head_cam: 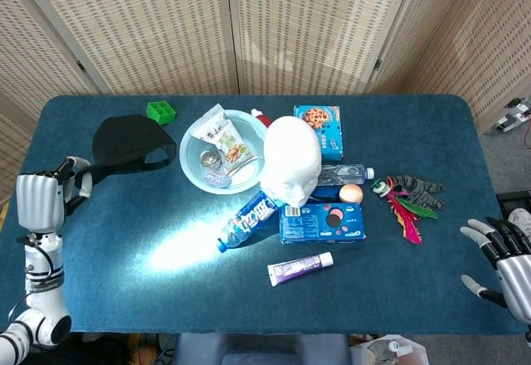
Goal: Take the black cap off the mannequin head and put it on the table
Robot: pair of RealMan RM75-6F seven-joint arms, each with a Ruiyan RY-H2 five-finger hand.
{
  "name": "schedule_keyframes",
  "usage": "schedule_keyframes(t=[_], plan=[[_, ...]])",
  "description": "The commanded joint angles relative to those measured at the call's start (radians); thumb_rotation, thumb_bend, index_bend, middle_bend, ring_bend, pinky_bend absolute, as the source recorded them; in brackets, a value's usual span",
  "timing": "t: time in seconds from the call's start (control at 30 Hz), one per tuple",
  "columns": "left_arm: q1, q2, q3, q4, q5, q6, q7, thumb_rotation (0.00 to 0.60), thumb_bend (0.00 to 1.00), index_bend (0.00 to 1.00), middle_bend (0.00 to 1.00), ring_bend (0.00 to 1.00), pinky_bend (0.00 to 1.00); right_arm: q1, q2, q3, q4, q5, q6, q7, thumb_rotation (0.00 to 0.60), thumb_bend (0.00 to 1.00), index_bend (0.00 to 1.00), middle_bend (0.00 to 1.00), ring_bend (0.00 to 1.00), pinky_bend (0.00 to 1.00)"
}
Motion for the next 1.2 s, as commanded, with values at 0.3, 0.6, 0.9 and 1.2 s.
schedule_keyframes(t=[0.3,0.6,0.9,1.2], plan=[[0.062,0.046,0.089,0.020,0.067,0.005,0.056,0.600,0.45,0.67,0.97,1.00,1.00,0.014,-0.004,0.000,-0.005,-0.005,-0.014,-0.007,0.600,0.11,0.25,0.21,0.12,0.14],[0.047,-0.018,0.140,0.060,0.104,-0.063,0.064,0.600,0.45,0.67,0.97,1.00,1.00,0.014,-0.004,-0.003,-0.011,-0.005,-0.013,-0.013,0.600,0.11,0.25,0.21,0.12,0.14],[0.014,-0.098,0.163,0.097,0.105,-0.159,0.115,0.600,0.44,0.65,0.97,1.00,1.00,0.006,-0.003,-0.005,-0.013,0.001,-0.005,-0.016,0.600,0.11,0.25,0.21,0.12,0.14],[0.041,-0.051,0.176,-0.126,0.025,-0.252,0.335,0.600,0.07,0.29,0.88,0.95,1.00,0.003,-0.004,-0.007,-0.011,0.003,-0.002,-0.017,0.600,0.11,0.25,0.21,0.12,0.14]])
